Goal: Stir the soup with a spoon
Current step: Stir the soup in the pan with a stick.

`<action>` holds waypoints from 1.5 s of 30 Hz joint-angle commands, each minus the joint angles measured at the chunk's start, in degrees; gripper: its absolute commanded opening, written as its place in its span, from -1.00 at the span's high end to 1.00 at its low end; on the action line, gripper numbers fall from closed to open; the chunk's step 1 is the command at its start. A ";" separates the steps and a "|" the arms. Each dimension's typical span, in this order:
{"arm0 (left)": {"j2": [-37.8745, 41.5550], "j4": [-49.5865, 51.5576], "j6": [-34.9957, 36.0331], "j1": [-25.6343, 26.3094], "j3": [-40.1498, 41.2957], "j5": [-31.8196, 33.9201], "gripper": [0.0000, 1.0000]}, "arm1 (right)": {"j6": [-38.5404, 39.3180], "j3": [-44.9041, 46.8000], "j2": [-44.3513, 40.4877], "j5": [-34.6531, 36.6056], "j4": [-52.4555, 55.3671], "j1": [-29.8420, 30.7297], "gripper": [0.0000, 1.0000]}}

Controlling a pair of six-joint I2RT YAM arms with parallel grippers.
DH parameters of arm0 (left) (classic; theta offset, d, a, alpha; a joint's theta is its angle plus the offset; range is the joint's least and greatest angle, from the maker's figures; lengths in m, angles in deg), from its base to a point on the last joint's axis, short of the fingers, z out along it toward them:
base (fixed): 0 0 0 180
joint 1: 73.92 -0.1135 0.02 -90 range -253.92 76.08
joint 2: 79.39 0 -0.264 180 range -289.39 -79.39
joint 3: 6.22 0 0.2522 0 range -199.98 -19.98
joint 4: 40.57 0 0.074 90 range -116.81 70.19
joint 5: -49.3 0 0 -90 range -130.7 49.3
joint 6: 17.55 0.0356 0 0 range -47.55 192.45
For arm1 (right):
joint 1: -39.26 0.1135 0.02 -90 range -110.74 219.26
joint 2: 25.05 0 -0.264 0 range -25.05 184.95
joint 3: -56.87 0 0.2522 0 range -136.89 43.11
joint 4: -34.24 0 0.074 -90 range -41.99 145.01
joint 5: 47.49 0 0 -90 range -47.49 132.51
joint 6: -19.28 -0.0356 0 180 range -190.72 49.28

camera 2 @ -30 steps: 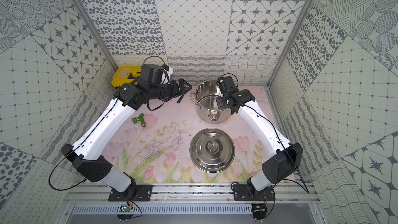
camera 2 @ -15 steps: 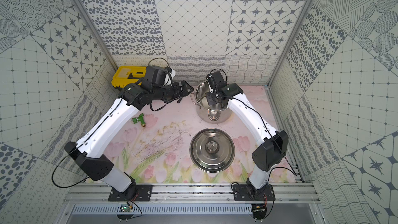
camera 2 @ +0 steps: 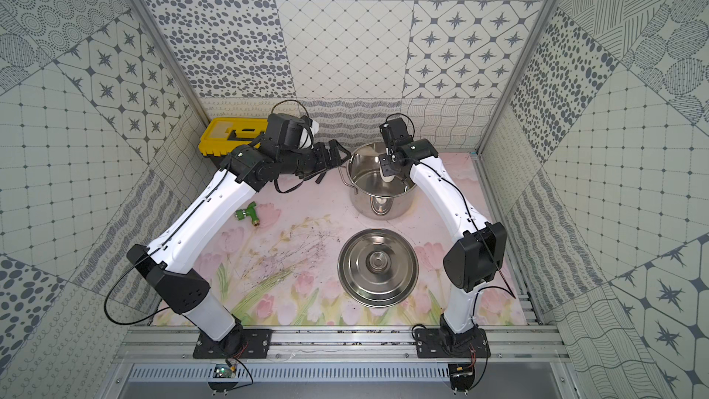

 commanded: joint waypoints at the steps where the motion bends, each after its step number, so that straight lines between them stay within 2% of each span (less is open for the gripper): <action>1: -0.97 -2.36 0.15 0.83 -1.40 -1.77 -0.99 | 1.16 2.77 -5.18 0.59 -1.55 -0.81 1.00; 11: -3.20 -2.52 0.22 1.30 -3.99 -3.11 -0.99 | -1.84 10.64 -12.26 -3.94 1.95 -0.07 1.00; 19: -3.09 -2.31 0.38 1.57 -3.89 -2.94 -0.99 | -5.26 11.40 -13.58 -8.80 2.82 2.67 1.00; 28: -1.83 -2.15 0.31 2.18 -2.94 -2.50 -0.99 | -7.66 4.50 -7.33 -9.81 1.43 4.77 1.00; 35: 0.37 -2.98 -0.15 2.60 0.23 -1.89 -0.99 | -6.34 -4.10 -0.28 -6.09 1.41 4.69 1.00; 41: 1.12 -2.66 0.12 2.64 0.44 -1.66 -0.99 | -4.66 -8.83 3.57 -3.17 1.47 2.90 1.00; 45: 1.10 -2.56 0.28 2.55 0.33 -1.78 -0.99 | -3.82 -8.78 3.56 -2.19 1.63 0.77 1.00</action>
